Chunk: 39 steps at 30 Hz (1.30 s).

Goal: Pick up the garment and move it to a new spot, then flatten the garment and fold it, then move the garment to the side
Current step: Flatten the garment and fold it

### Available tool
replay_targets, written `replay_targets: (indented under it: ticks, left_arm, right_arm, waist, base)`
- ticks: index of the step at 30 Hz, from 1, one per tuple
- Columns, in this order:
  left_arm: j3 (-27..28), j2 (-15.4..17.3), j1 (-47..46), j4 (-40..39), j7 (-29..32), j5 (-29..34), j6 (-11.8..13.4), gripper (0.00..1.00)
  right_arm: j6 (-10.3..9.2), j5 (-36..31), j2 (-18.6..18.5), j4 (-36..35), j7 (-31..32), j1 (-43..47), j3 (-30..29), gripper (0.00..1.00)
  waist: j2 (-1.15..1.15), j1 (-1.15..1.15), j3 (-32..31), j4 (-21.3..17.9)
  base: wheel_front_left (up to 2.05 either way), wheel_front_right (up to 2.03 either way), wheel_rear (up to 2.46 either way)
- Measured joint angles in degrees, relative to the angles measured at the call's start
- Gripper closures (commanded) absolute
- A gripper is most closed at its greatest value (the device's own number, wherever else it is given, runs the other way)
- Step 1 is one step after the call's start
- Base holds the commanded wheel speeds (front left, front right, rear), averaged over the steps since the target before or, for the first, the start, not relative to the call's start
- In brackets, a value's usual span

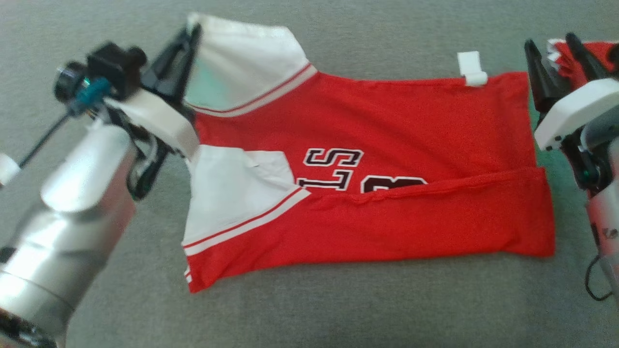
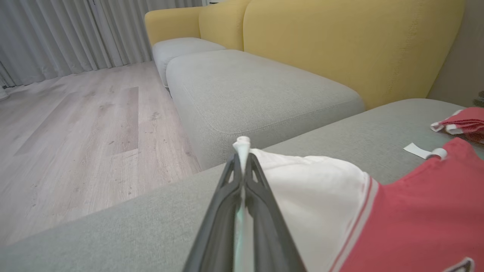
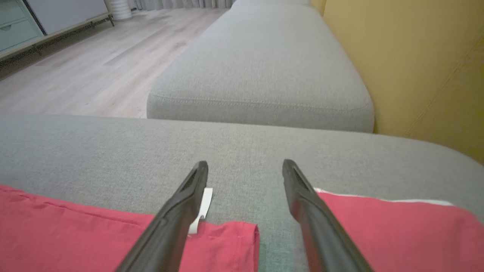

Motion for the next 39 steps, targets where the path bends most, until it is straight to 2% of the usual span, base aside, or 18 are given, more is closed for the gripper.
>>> replay_targets:
  ticks: [6,16,23,28,29,30,34,39]
  left_arm:
    - [-1.82,0.36,3.75,-7.12,0.52,0.52,0.83,1.00]
    - [-2.23,2.33,4.93,-15.24,3.03,0.51,3.13,1.00]
    - [-2.49,2.33,4.77,-16.34,3.98,0.51,3.34,1.00]
    - [-2.57,2.32,4.58,-15.73,4.03,0.51,3.34,1.00]
    - [-2.57,2.32,4.58,-15.53,4.02,0.51,3.34,1.00]
    - [-2.58,2.32,4.57,-15.35,4.02,0.51,3.34,1.00]
    - [-2.58,2.24,4.48,-14.03,3.93,0.49,3.33,1.00]
    - [-2.47,2.13,4.19,-11.94,3.42,-0.23,3.33,1.00]
  right_arm:
    - [0.00,2.53,-2.05,5.21,2.76,-0.10,2.14,0.00]
    - [0.00,4.16,-3.88,14.68,5.60,-4.65,5.04,0.00]
    - [0.00,5.78,-4.20,18.68,7.67,-8.18,7.09,0.00]
    - [0.00,10.40,-4.38,18.00,12.07,-9.89,10.70,0.00]
    - [0.00,11.35,-4.66,17.51,12.80,-9.95,11.58,0.58]
    - [0.00,11.94,-5.04,17.22,13.17,-10.03,12.34,1.00]
    - [0.00,13.69,-5.80,16.78,13.10,-10.09,14.29,1.00]
    - [0.00,15.23,-5.81,17.22,10.09,-10.09,14.90,1.00]
  waist:
    - [0.00,0.00,-0.24,3.18]
    - [0.00,0.00,2.05,5.10]
    - [0.00,0.00,3.61,5.83]
    - [0.00,0.00,3.81,5.62]
    - [0.00,0.00,3.78,5.52]
    - [0.00,0.00,3.75,5.42]
    - [0.00,0.01,3.53,5.04]
    - [0.00,0.01,2.67,4.44]
  base:
    - [0.00,0.00,0.00]
    - [0.00,0.00,0.00]
    - [0.00,0.00,0.00]
    - [0.00,0.00,0.00]
    - [0.00,0.00,0.00]
    - [0.00,0.00,0.00]
    - [0.00,0.00,0.00]
    - [0.00,0.00,0.00]
